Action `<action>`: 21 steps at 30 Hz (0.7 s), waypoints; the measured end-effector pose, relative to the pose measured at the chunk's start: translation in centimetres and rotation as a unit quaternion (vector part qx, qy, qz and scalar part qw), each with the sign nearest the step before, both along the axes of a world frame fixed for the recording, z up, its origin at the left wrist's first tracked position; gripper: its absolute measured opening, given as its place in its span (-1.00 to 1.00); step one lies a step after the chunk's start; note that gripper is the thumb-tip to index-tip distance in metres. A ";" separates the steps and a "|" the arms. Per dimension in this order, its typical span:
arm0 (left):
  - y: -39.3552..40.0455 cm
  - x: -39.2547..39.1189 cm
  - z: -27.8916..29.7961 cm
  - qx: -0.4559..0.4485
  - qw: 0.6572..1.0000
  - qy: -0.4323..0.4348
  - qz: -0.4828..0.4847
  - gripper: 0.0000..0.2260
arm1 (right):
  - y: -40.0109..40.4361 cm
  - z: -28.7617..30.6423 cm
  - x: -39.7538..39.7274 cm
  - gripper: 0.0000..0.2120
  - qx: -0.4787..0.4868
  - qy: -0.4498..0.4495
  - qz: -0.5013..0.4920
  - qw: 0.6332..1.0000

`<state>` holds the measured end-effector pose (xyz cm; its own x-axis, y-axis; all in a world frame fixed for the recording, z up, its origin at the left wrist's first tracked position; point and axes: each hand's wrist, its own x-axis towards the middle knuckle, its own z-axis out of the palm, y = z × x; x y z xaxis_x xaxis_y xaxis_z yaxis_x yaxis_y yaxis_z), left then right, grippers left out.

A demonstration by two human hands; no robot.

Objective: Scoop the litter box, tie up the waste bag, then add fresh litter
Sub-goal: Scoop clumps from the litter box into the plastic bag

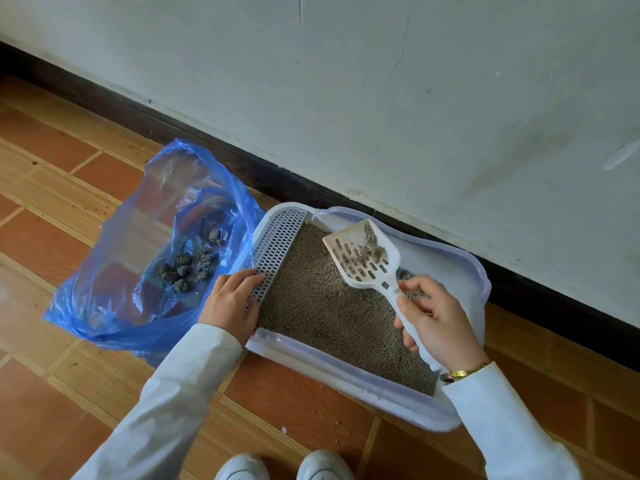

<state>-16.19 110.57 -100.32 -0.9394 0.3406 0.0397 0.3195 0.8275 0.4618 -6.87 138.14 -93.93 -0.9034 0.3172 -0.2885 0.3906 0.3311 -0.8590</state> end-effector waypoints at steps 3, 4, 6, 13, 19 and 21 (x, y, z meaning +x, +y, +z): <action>-0.4 0.1 -0.1 0.004 1.000 0.010 0.017 -0.63 | -0.7 0.5 -1.1 -0.88 0.001 0.015 0.019 1.000; -0.6 0.2 -0.1 -0.001 1.000 0.012 0.024 -0.62 | -1.2 0.7 -1.6 -0.89 0.000 0.020 0.028 0.999; -0.9 0.2 -0.1 -0.009 0.999 0.010 0.040 -0.58 | -2.3 1.2 -3.0 -0.89 0.005 0.028 0.052 0.998; -2.4 0.3 -0.3 -0.002 0.998 0.004 0.058 -0.58 | -8.6 1.9 -10.6 -0.88 0.058 0.060 0.181 0.980; -3.5 0.7 -0.7 -0.001 0.998 -0.008 0.061 -0.65 | -15.0 0.3 -15.8 -0.75 0.305 0.111 0.301 0.897; -3.6 0.9 -0.8 0.000 0.998 -0.014 0.062 -0.65 | -16.4 -0.3 -16.6 -0.68 0.406 0.133 0.332 0.841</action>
